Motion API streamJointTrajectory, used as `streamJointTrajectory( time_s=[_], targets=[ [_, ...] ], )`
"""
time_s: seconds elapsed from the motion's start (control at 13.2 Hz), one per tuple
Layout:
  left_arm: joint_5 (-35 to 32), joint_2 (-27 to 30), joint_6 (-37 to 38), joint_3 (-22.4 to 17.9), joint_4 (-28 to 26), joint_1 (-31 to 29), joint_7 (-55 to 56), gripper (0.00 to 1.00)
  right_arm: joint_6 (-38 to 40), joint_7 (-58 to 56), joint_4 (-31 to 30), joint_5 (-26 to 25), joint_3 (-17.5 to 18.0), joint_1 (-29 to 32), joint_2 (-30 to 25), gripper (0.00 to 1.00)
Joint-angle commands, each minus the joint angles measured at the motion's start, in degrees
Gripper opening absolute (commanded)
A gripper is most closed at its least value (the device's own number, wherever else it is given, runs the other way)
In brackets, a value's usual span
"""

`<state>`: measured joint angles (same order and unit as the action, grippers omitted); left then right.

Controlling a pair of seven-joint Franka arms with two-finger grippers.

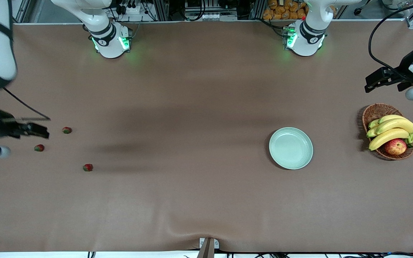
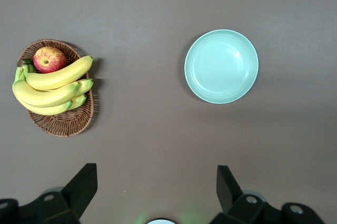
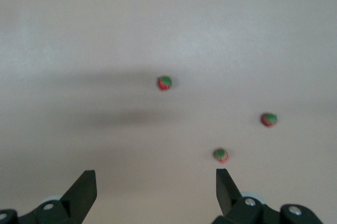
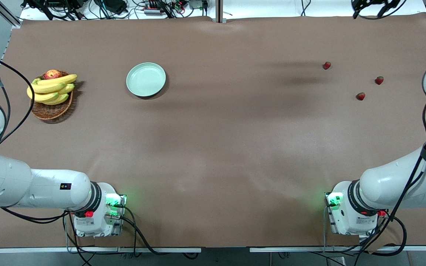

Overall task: Collect all strawberries into plate
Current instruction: 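Reach the right gripper down to the first red strawberry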

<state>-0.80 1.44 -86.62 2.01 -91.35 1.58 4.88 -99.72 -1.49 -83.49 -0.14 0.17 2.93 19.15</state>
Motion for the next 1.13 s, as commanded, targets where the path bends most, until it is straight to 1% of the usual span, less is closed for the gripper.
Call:
streamJointTrajectory(
  time_s=[0.0, 0.3, 0.38, 0.53, 0.61, 0.83, 1.06],
  targets=[
    [0.7, -0.2, -0.5, -0.1, 0.0, -0.2, -1.1, 1.00, -2.8, -0.3, 1.4, 1.3, 0.8, 2.8, 3.3, 1.00],
    [0.7, -0.2, -0.5, -0.1, -0.3, -0.1, -1.1, 1.00, -10.1, -1.1, 1.2, 0.9, 0.8, 0.6, 11.6, 1.00],
    [0.7, -0.2, -0.5, -0.1, -0.3, -0.1, -1.1, 1.00, -10.2, -1.2, 1.2, 1.4, 1.1, 0.3, 13.7, 1.00],
    [0.7, -0.7, -0.9, -0.1, -0.3, 0.0, -1.1, 1.00, -10.5, -0.7, 1.2, 1.0, 1.1, -2.8, 16.1, 1.00],
    [0.7, -0.8, -1.0, 0.0, -0.4, 0.0, -1.1, 1.00, -11.2, -0.7, 1.2, 0.4, 1.1, -2.8, 17.6, 1.00],
    [0.7, -2.2, -3.6, 0.0, -0.8, 0.3, -1.1, 1.00, -20.7, -0.7, -0.8, 0.2, 1.0, -0.9, 22.1, 1.00],
    [1.1, -3.7, -5.4, 0.3, -0.8, 0.8, -0.1, 1.00, -23.3, -0.8, -1.1, 0.2, 1.0, 0.1, 24.2, 1.00]
  ],
)
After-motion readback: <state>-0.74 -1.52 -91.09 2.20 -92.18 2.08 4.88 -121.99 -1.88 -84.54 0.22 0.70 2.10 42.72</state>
